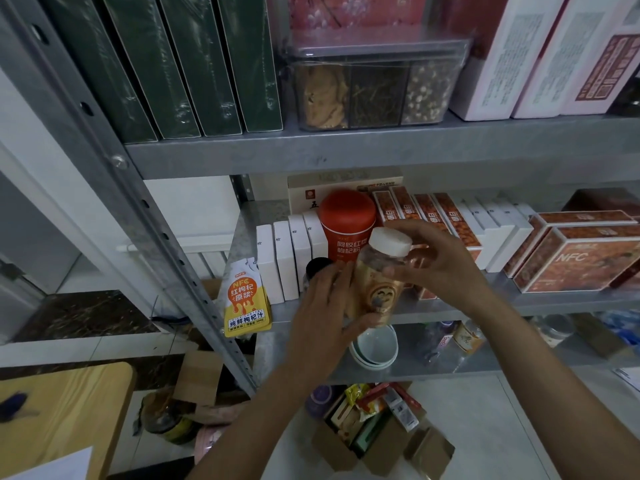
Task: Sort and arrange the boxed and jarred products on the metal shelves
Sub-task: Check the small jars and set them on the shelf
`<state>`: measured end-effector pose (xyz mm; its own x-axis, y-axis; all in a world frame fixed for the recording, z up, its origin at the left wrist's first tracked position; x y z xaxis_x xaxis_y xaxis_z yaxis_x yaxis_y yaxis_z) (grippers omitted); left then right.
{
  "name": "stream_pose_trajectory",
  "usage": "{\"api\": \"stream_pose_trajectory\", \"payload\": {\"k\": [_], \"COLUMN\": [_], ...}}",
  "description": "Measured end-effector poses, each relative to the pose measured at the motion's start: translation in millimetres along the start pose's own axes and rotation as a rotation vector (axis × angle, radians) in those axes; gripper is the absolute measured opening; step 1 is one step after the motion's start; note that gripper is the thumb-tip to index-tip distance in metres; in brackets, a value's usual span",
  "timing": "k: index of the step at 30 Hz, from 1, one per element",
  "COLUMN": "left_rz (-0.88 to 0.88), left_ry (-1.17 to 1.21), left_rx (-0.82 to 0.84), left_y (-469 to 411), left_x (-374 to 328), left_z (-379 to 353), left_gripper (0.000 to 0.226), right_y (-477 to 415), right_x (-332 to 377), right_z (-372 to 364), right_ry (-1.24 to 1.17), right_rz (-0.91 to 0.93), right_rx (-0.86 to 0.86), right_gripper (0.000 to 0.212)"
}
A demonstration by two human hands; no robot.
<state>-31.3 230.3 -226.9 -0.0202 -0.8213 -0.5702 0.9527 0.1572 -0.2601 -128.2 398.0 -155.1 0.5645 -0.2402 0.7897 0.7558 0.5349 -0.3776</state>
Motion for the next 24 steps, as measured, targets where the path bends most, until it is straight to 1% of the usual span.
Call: {"api": "stream_pose_trajectory", "payload": {"k": [2, 3, 5, 6, 9, 12, 16, 20, 22, 24], "left_rz": [-0.082, -0.095, -0.095, -0.097, -0.063, -0.054, -0.075, -0.07, -0.083, -0.099], "left_ry": [-0.253, -0.356, -0.493, -0.517, -0.509, -0.482, -0.502, -0.527, -0.512, -0.468], "left_rx": [-0.13, -0.149, -0.087, -0.054, 0.022, -0.015, -0.049, -0.026, -0.038, -0.069], "left_y": [-4.7, -7.8, -12.3, -12.8, -10.8, -10.1, -9.9, -7.7, -8.5, -10.2], "left_x": [10.4, 17.0, 29.8, 35.3, 42.5, 42.0, 39.5, 40.4, 40.4, 39.0], "left_z": [3.2, 2.6, -1.1, -3.7, -8.9, -10.3, -9.2, -6.7, -6.5, -6.5], "left_gripper": [0.085, 0.083, 0.079, 0.078, 0.082, 0.087, 0.089, 0.088, 0.086, 0.08], "right_y": [-1.1, -2.2, -5.6, -7.4, -11.3, -8.9, -1.3, 2.5, 3.7, 3.4], "right_x": [-7.1, -10.5, -16.9, -20.5, -34.6, -49.0, -58.2, -55.0, -50.6, -49.6], "right_z": [-8.0, -12.9, -24.5, -31.6, -53.5, -69.0, -75.0, -78.0, -78.1, -75.0], "right_ry": [0.104, 0.168, 0.274, 0.314, 0.417, 0.523, 0.604, 0.825, 0.924, 0.977], "right_rz": [0.029, 0.037, 0.054, 0.061, 0.039, -0.001, -0.016, 0.012, 0.058, 0.063], "right_rx": [-0.001, 0.003, 0.009, 0.014, 0.041, 0.074, 0.019, 0.017, -0.045, -0.184], "right_gripper": [0.059, 0.06, 0.059, 0.059, 0.059, 0.058, 0.06, 0.058, 0.056, 0.058]}}
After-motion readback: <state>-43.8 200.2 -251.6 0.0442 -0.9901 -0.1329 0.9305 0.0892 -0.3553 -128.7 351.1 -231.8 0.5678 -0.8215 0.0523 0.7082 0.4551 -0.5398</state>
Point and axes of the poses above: each hand's wrist, its own y-axis away from the middle knuckle, its own z-axis out of the back of the hand, x = y × z, the point moved 1 cm from there along -y, towards the middle knuckle, and after that the axes turned 5 degrees about z, right-handed, at the moved point
